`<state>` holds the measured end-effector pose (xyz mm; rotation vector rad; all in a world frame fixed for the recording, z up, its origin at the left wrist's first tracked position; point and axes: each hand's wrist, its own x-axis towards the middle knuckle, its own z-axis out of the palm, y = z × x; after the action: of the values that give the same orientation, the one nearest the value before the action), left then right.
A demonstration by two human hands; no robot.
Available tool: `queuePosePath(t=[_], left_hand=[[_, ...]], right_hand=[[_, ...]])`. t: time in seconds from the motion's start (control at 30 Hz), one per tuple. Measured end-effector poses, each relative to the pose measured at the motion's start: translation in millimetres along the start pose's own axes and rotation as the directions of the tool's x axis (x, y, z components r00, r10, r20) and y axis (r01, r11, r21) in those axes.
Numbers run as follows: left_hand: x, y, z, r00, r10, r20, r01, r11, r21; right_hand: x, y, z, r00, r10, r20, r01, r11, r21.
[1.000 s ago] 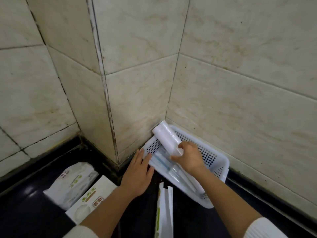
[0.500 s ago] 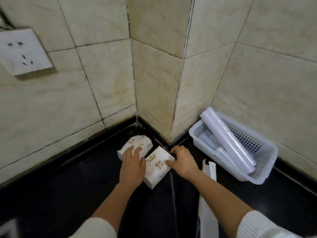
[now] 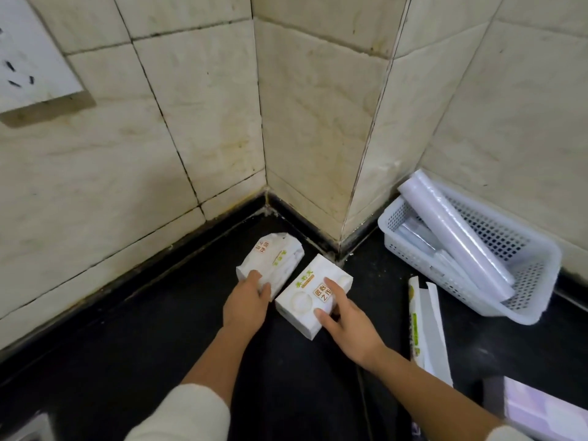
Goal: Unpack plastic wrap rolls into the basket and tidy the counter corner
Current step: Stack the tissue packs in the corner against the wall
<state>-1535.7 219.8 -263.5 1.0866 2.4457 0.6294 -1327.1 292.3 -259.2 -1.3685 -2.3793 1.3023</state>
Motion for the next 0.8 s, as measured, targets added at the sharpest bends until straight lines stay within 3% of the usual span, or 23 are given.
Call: queuePosePath(t=[0.13, 0.33, 0.53, 0.8], left_hand=[[14, 1, -9, 0.979, 0.073, -0.188, -0.103, 0.983, -0.153], [43, -6, -41, 0.921, 0.12, -0.371, -0.21, 0.954, -0.214], [81, -18, -64, 0.911, 0.145, -0.386, -0.242, 0.946, -0.216], [107, -28, -59, 0.905, 0.193, -0.379, -0.265, 0.953, -0.147]], right_hand=[[17, -7, 2, 0.999, -0.053, 0.01, 0.053, 0.999, -0.013], [72, -42, 7, 0.994, -0.102, 0.039, 0.103, 0.994, -0.024], [133, -82, 18, 0.995, -0.1, -0.022, 0.1, 0.995, 0.008], [185, -110, 31, 0.988, 0.031, -0.149, 0.006, 0.97, 0.245]])
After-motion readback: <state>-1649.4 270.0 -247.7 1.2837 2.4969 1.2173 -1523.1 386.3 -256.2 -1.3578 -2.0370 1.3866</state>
